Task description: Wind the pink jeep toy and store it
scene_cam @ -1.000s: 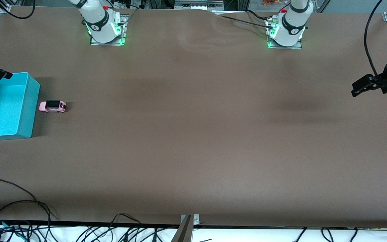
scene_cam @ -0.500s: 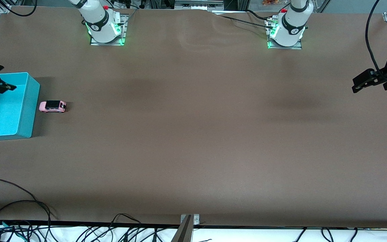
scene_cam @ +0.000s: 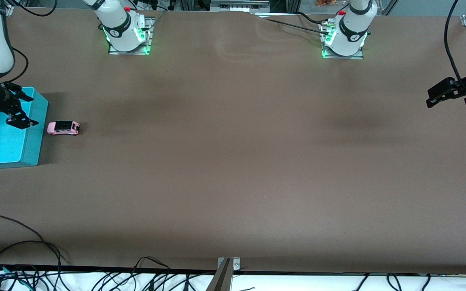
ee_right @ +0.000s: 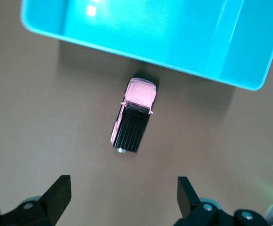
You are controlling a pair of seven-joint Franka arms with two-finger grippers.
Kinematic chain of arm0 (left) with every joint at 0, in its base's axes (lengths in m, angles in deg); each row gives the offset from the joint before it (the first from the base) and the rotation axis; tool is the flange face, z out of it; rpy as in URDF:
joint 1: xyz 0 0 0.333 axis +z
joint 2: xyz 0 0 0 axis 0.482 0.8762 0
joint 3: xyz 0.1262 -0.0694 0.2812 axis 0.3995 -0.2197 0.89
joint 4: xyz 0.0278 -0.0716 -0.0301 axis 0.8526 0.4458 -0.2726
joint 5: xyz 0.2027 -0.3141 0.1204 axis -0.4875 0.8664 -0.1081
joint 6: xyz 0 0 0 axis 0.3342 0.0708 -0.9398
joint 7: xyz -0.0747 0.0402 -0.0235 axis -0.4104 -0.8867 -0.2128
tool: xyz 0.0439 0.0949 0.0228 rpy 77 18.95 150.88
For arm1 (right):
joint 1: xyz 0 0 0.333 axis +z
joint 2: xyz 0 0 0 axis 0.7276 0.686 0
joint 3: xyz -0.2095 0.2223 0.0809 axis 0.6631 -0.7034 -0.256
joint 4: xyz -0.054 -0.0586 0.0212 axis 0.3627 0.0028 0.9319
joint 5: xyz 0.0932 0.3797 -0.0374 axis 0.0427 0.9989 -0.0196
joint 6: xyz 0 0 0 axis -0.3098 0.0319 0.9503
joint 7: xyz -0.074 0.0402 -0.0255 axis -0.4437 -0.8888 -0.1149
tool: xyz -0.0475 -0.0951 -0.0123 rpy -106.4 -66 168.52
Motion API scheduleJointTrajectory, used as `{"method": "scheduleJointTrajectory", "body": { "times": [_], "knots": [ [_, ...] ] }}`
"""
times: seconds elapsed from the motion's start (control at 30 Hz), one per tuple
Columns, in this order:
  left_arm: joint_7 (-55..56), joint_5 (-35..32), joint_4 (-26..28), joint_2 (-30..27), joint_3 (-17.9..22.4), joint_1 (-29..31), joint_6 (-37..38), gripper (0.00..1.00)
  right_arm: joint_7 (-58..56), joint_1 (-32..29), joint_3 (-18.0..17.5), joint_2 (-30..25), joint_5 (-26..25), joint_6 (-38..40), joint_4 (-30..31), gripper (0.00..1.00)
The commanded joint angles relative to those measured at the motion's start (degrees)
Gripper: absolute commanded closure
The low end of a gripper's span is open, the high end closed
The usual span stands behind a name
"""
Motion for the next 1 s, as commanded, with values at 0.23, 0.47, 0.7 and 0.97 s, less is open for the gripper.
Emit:
{"method": "scheduleJointTrajectory", "body": {
  "times": [0.23,0.47,0.7,0.97],
  "knots": [
    [-1.28,3.4,-1.35,0.68,0.53,-0.11,1.69,0.0,8.32,0.06,-0.03,3.47,-0.55,-14.96,8.0,0.0],
    [-1.55,2.96,-1.44,1.3,0.53,-0.37,1.6,0.0,10.86,0.06,-0.03,7.42,-0.29,-20.42,9.5,0.0],
    [-1.72,3.49,-1.88,1.74,0.62,-0.37,1.6,0.0,13.94,0.06,-0.03,11.38,-0.29,-26.31,10.64,0.0],
    [-1.9,3.31,-1.88,1.91,0.53,-0.46,1.52,0.0,13.94,-0.29,-0.03,12.52,-0.29,-32.12,14.07,0.0]
  ]
}}
